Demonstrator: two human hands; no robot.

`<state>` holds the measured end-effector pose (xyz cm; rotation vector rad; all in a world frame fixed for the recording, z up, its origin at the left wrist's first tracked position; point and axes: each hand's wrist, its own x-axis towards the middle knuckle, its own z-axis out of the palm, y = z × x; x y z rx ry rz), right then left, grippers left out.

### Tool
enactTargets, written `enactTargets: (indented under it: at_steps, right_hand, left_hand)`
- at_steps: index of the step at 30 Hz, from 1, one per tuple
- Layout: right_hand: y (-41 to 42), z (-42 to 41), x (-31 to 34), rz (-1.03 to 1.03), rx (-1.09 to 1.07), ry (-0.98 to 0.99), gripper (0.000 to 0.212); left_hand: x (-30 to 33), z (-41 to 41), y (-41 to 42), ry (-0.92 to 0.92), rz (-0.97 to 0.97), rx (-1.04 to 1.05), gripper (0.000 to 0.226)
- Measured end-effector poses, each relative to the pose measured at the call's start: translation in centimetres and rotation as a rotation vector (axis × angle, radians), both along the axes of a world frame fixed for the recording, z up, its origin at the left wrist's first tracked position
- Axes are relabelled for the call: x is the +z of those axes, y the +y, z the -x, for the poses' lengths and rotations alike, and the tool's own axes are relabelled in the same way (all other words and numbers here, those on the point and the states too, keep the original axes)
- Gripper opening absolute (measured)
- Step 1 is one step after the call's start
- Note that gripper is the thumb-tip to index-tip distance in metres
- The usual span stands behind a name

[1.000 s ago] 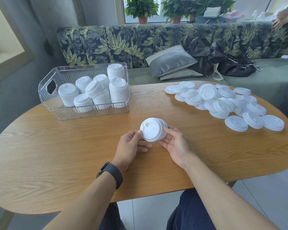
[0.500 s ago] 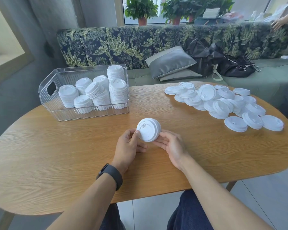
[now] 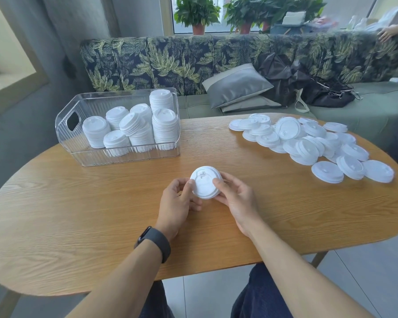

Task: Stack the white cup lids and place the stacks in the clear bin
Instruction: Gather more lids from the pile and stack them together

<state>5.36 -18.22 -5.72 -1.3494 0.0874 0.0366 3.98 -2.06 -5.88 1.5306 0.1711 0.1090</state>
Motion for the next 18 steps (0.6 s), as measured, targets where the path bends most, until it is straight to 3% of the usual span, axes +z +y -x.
enactTargets:
  at_steps: [4,11,18]
  right_hand:
    - [-0.10,-0.05,-0.10,0.032,0.000,-0.003,0.025]
    - [0.02,0.07,0.00,0.017,-0.009,0.008,0.036]
    - [-0.01,0.09,-0.37,0.074,0.039,-0.012,0.029]
  left_hand:
    - [0.19,0.02,-0.12,-0.016,-0.023,0.029,0.022]
    - [0.01,0.29,-0.07,-0.049,-0.078,0.011,0.026]
    - [-0.09,0.23,0.13,-0.068,-0.112,0.002,0.021]
